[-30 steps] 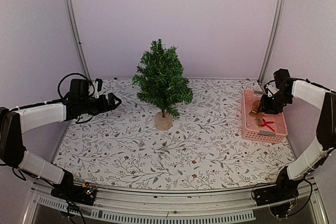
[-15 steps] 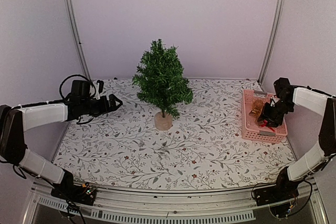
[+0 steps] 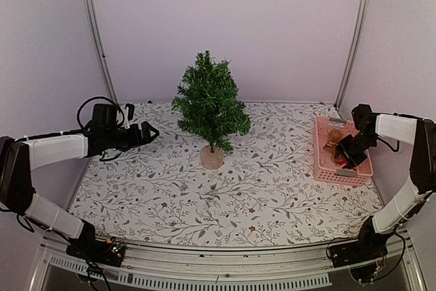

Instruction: Decorate the small christmas tree

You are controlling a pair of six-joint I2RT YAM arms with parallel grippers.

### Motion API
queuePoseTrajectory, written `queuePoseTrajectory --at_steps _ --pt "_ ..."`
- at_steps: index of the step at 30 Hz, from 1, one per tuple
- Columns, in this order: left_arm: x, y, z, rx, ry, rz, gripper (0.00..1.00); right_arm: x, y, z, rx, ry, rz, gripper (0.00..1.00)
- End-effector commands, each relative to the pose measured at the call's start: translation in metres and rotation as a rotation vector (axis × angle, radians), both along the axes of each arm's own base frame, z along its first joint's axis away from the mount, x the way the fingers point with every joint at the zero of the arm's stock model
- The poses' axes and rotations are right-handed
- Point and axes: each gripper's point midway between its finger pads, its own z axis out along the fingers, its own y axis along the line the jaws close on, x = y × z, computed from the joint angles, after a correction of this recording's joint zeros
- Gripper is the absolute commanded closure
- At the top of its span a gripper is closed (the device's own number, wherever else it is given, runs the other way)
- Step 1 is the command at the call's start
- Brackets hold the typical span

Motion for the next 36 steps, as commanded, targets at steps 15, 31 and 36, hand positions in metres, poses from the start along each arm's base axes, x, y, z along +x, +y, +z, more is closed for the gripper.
queuePoseTrajectory --at_steps 15,31,36 --pt "0.001 0.000 0.007 0.006 -0.024 0.000 0.01 0.032 -0.036 0.003 -0.130 -0.027 -0.153 0.93" --pt "-0.003 0.009 0.119 0.076 -0.259 -0.012 0.01 0.100 -0.014 0.251 -0.058 -0.684 -0.063 1.00" --pt "-0.011 0.012 0.160 0.060 -0.362 -0.003 0.01 0.112 0.013 0.349 -0.023 -0.949 0.010 1.00"
